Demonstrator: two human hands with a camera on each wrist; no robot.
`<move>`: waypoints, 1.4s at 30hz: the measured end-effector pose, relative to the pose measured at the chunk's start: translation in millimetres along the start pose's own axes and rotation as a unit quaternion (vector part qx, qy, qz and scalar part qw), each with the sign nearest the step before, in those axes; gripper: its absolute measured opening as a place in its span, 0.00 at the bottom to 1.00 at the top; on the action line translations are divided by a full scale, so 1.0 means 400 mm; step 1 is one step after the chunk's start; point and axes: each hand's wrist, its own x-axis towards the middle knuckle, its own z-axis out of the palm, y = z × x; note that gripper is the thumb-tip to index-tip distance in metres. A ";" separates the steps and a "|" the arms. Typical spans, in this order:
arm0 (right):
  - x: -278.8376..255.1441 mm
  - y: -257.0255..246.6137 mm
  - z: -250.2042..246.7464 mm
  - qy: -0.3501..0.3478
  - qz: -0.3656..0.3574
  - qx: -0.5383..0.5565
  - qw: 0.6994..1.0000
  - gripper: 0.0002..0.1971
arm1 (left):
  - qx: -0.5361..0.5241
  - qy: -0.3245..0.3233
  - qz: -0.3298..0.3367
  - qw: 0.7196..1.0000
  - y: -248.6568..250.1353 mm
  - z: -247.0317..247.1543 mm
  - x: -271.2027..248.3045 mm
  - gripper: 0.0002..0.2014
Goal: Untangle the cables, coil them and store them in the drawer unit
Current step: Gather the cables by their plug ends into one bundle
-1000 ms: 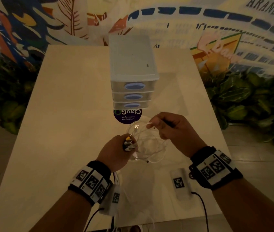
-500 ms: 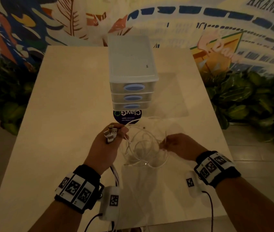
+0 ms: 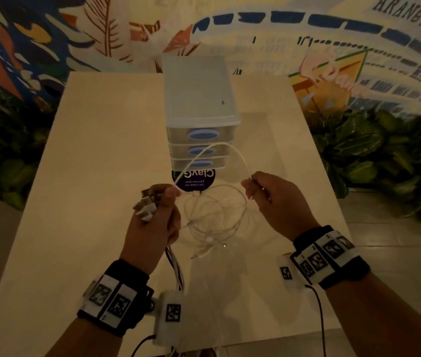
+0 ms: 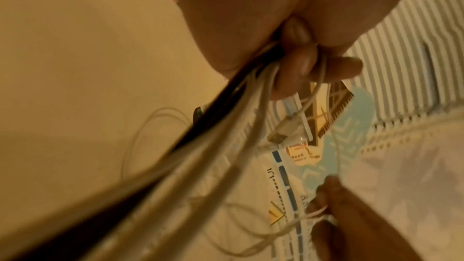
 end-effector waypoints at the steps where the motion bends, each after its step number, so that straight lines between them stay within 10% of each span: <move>1: -0.005 -0.001 0.002 -0.001 0.015 0.004 1.000 0.14 | -0.021 -0.004 -0.001 1.000 0.005 -0.003 -0.003 0.11; 15: 0.000 -0.075 0.003 -0.038 0.021 0.236 0.971 0.08 | 0.257 -0.145 0.020 0.955 -0.001 0.038 0.004 0.12; 20: 0.007 -0.098 0.014 -0.055 -0.040 0.205 0.976 0.09 | 0.310 -0.140 0.030 0.940 -0.013 0.071 0.004 0.07; 25: -0.010 -0.083 0.051 -0.084 0.049 0.283 0.954 0.13 | 0.301 -0.089 0.005 0.949 -0.009 0.062 0.011 0.06; 31: -0.063 -0.026 0.079 -0.069 0.022 0.157 0.985 0.30 | 0.239 -0.008 -0.019 0.971 0.018 0.046 0.020 0.09; 36: -0.072 0.002 0.091 -0.205 -0.010 -0.029 0.978 0.18 | 0.185 0.009 -0.013 0.983 0.060 0.043 0.010 0.09; 42: -0.075 0.018 0.094 -0.286 0.037 -0.047 0.956 0.26 | 0.132 0.045 0.003 0.990 0.090 0.025 0.014 0.20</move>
